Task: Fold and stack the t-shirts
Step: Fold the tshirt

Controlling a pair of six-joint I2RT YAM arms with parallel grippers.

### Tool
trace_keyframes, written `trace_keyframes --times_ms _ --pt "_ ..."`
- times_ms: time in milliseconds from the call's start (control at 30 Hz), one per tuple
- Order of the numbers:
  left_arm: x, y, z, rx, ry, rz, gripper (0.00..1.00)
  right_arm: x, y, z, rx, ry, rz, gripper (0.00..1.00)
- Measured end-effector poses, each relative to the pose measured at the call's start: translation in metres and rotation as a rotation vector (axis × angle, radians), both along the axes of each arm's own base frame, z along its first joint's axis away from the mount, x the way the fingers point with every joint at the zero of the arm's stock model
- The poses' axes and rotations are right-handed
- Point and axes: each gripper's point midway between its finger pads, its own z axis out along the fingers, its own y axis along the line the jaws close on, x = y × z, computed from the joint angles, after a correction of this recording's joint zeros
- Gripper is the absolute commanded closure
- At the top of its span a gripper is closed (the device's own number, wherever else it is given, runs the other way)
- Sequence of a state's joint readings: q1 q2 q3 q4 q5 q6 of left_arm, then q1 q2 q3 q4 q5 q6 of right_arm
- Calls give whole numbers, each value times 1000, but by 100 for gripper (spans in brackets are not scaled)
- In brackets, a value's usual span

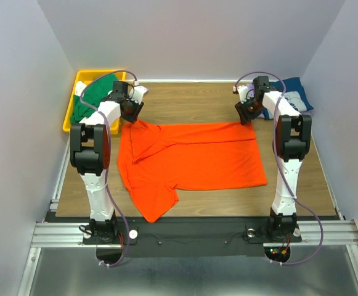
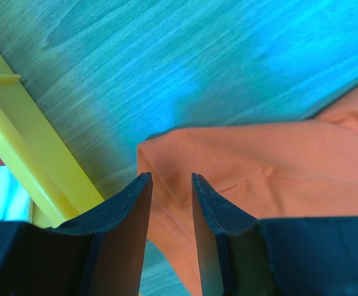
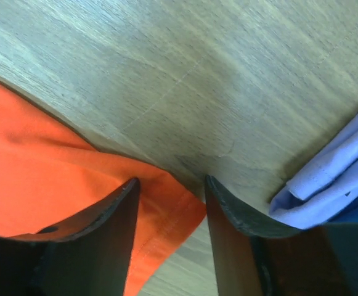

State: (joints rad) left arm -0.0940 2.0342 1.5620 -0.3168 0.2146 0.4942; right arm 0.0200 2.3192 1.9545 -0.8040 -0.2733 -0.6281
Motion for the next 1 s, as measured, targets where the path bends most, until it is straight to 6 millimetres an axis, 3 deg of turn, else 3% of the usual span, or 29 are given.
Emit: trace_keyframes --times_ms 100,233,367,500,633,700,733,800,1000 --pt "2 3 -2 0 4 20 58 -1 -1 -2 -7 0 5 61" --pt "6 4 -4 -13 7 46 70 -3 -5 -5 -31 1 16 84" --pt "8 7 -13 -26 25 67 80 -7 -5 -5 -60 -6 36 99" --pt "7 13 -20 -40 45 89 70 -9 -11 -4 -107 -21 46 99" --pt "7 12 -14 -81 39 84 61 -13 -21 -3 -155 -26 40 99" --pt "3 12 -7 -95 30 78 60 -15 -26 -3 -172 -24 32 85" --pt "-2 11 0 -101 25 72 57 -15 -26 -2 -171 -24 28 65" --pt "-12 9 13 -115 11 58 54 -17 -28 -2 -167 -20 22 49" --pt "-60 -6 46 -147 -5 -59 52 -22 -24 3 -113 -2 -6 45"
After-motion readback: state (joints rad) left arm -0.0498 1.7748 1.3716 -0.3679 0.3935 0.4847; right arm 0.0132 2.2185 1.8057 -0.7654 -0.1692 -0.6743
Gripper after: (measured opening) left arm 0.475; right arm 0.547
